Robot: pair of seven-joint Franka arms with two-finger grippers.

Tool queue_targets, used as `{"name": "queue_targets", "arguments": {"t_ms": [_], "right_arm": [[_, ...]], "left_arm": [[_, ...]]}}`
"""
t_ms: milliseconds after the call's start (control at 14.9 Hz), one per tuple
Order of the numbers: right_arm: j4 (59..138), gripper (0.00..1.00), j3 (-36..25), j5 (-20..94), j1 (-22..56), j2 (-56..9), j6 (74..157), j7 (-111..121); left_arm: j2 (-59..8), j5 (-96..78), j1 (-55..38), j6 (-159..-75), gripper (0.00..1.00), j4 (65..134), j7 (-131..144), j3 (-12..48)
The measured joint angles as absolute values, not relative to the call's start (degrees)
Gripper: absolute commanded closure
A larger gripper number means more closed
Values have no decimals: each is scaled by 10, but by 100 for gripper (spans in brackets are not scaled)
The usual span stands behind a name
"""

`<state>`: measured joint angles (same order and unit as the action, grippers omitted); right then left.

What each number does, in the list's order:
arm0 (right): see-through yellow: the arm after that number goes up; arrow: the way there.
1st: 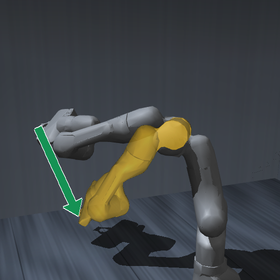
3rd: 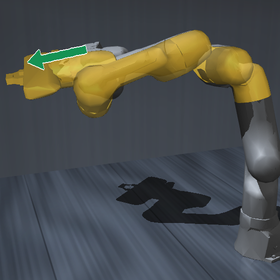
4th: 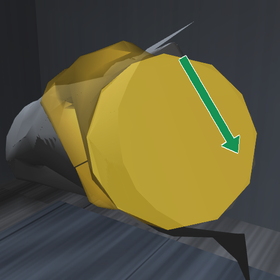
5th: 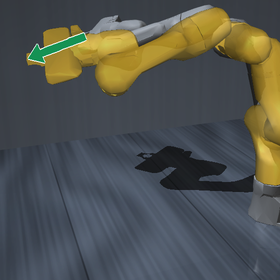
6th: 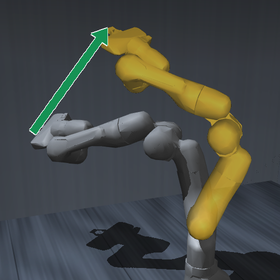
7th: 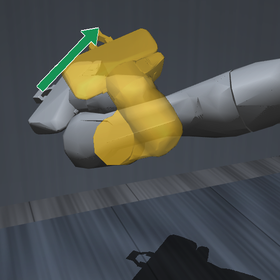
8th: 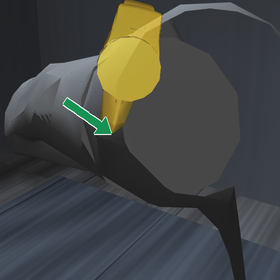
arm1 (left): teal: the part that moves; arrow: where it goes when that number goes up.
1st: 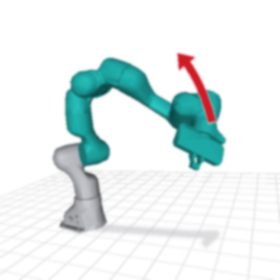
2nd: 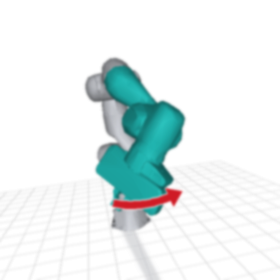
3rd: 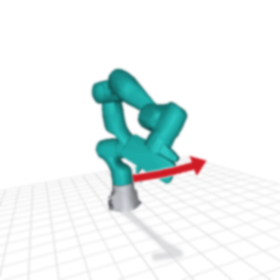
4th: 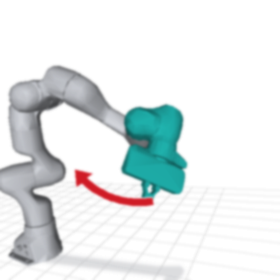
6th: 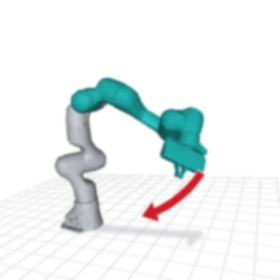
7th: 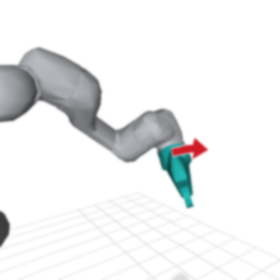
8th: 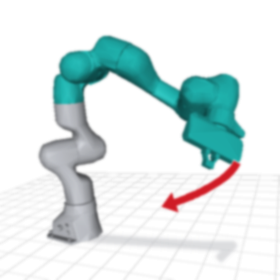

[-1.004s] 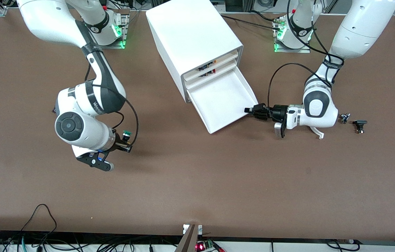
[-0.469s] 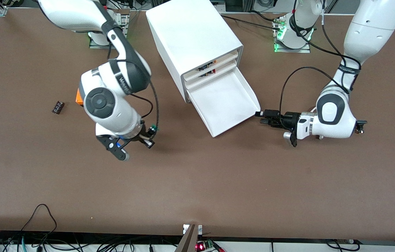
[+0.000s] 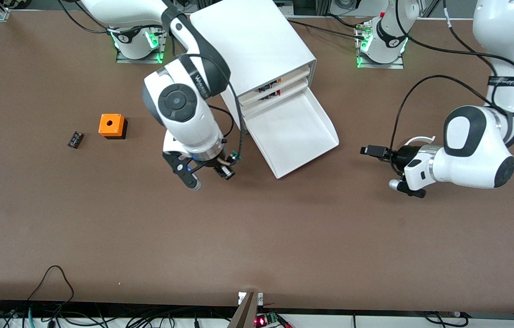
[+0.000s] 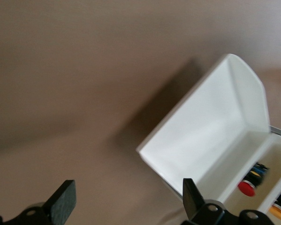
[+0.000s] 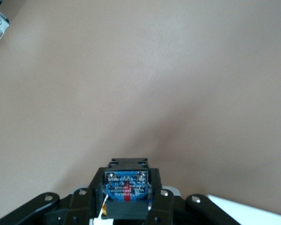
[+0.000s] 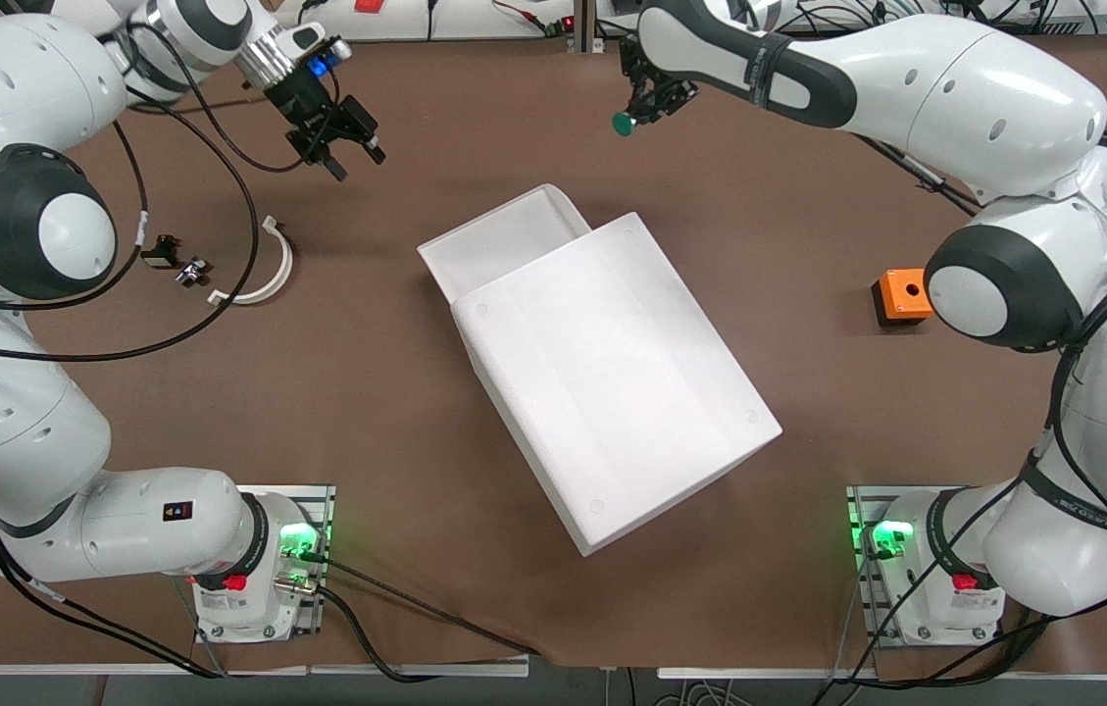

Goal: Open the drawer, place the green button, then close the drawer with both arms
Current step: 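Carry the button module over the open drawer with the right gripper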

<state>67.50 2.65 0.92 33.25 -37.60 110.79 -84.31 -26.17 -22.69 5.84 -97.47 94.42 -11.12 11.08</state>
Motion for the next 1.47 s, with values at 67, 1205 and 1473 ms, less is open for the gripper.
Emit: {"name": "queue_targets", "arguments": {"t_ms": [67, 1205, 1473], "right_arm": [[675, 100, 27, 9, 344, -377, 1111, -862], [676, 100, 22, -4, 477, -479, 1290, -1119], [676, 100, 21, -5, 483, -501, 1330, -1137]], "left_arm": [[-259, -198, 56, -974, 0, 937, -88, 114], [-285, 68, 15, -977, 0, 869, 18, 118], [-288, 68, 15, -978, 0, 867, 19, 118]]}}
